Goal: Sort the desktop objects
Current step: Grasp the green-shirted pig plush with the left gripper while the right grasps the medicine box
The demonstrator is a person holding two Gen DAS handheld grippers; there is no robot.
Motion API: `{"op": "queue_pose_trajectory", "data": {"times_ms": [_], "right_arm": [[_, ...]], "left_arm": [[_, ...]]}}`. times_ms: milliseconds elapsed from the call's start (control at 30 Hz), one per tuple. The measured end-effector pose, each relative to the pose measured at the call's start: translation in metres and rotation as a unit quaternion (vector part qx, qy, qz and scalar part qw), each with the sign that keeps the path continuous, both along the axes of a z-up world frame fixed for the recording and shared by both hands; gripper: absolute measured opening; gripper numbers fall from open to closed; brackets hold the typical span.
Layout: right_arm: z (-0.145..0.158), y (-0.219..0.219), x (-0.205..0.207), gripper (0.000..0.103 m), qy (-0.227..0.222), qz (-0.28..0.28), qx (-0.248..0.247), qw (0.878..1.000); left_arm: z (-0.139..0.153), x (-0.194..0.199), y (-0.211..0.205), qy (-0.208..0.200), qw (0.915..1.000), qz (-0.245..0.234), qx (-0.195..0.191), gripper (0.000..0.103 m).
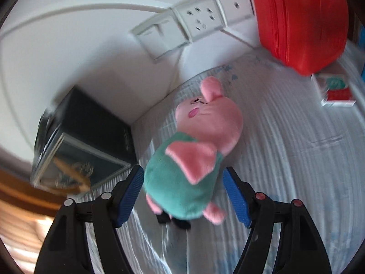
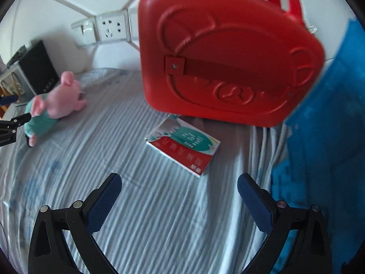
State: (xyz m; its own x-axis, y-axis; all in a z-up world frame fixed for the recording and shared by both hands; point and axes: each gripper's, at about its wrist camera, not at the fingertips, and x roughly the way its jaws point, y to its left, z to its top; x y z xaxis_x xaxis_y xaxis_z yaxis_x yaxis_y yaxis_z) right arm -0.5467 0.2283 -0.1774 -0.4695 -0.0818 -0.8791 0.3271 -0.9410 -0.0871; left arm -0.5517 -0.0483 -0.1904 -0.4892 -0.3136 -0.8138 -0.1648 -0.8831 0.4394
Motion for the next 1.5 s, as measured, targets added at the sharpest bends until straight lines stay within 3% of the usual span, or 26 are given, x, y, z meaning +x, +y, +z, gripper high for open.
{"op": "queue_pose_trajectory", "data": {"times_ms": [100, 267, 467, 667, 800, 1000, 1100, 1267, 1333, 1433, 1500], "right_arm": [[-0.019, -0.003, -0.020, 0.103, -0.010, 0.019, 0.015, 1.000], [-0.042, -0.007, -0.053, 0.103, -0.025, 0.050, 0.035, 0.998], [-0.063, -0.006, -0.084, 0.103, -0.056, 0.072, -0.003, 0.996], [-0.080, -0.002, -0.103, 0.103, -0.093, 0.070, -0.062, 0.991], [-0.078, -0.008, -0.090, 0.103, -0.112, 0.088, -0.068, 0.987], [-0.074, -0.035, -0.062, 0.103, -0.133, 0.139, -0.035, 0.981], [-0.065, -0.044, -0.047, 0.103, -0.118, 0.173, 0.000, 0.978], [-0.075, -0.059, -0.020, 0.103, -0.111, 0.249, 0.094, 0.957], [-0.073, -0.055, -0.020, 0.103, -0.111, 0.237, 0.078, 0.962], [-0.072, -0.043, -0.028, 0.102, -0.135, 0.175, 0.039, 0.974], [-0.066, -0.040, -0.021, 0.095, -0.126, 0.159, 0.028, 0.979]], "left_arm": [[-0.025, -0.028, 0.012, -0.022, 0.9988, -0.020, -0.038, 0.071], [-0.053, -0.064, 0.015, -0.058, 0.9966, -0.015, -0.056, 0.080], [-0.078, -0.099, -0.002, -0.088, 0.9942, 0.024, -0.056, 0.081], [-0.078, -0.101, -0.019, -0.099, 0.9930, 0.062, -0.018, 0.076], [-0.070, -0.088, -0.037, -0.121, 0.9879, 0.092, 0.030, 0.074], [-0.069, -0.085, -0.048, -0.137, 0.9836, 0.113, 0.032, 0.072], [-0.071, -0.090, -0.046, -0.140, 0.9836, 0.111, 0.027, 0.072], [-0.070, -0.090, -0.044, -0.132, 0.9853, 0.105, 0.028, 0.073], [-0.068, -0.084, -0.043, -0.131, 0.9857, 0.102, 0.031, 0.072], [-0.065, -0.070, -0.048, -0.124, 0.9855, 0.107, 0.042, 0.072], [-0.060, -0.056, -0.052, -0.116, 0.9847, 0.116, 0.059, 0.070]]}}
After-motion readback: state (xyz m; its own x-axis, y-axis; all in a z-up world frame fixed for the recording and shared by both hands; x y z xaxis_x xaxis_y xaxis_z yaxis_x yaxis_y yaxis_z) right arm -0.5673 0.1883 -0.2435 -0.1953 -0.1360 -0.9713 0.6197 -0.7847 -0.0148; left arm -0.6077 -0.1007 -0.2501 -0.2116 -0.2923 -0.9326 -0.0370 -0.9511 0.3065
